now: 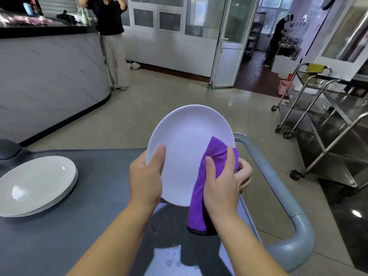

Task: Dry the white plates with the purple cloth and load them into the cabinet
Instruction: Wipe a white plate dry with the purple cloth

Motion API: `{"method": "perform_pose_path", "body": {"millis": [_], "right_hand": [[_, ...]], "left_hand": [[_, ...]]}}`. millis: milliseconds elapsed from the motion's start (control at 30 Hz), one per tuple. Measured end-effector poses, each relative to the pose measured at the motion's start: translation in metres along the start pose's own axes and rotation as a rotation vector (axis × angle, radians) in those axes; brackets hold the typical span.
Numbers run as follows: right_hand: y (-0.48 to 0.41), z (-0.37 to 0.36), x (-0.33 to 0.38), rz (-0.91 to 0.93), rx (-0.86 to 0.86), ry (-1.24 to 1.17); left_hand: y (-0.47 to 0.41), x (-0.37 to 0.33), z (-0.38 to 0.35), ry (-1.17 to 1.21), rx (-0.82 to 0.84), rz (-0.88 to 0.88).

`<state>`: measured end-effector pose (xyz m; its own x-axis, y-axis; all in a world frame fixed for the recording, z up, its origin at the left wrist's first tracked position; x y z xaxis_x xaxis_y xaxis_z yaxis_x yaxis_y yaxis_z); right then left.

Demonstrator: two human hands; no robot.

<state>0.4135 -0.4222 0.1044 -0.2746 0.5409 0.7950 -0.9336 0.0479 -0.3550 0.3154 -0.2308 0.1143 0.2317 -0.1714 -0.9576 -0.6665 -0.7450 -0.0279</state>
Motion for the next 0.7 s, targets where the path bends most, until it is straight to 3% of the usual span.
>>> {"method": "perform_pose_path", "body": {"millis": [233, 367, 467, 600, 700], "right_hand": [[-0.024, 0.004, 0.064, 0.365, -0.077, 0.245], [-0.006, -0.008, 0.084, 0.653, -0.033, 0.2], [0.019, -0.024, 0.077, 0.796, 0.172, 0.147], [0.042, -0.043, 0.052, 0.776, 0.541, 0.152], [0.055, -0.046, 0.044, 0.825, 0.659, 0.234]], "left_hand": [[0.007, 0.001, -0.013, -0.08, 0.126, 0.048], [0.002, -0.001, -0.005, -0.079, 0.09, 0.061], [-0.003, -0.004, 0.007, -0.054, 0.027, 0.08], [-0.009, 0.002, 0.021, 0.005, -0.041, 0.157], [-0.011, 0.01, 0.026, 0.02, -0.07, 0.209]]}}
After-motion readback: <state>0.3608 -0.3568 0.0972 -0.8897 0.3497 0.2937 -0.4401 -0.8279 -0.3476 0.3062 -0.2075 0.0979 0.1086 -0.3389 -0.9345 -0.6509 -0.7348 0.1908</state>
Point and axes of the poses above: each hand's wrist, its own y-axis away from the middle knuckle, its own z-axis out of the back of the hand, x = y × z, the point moved 10 cm from there along -y, towards the middle knuckle
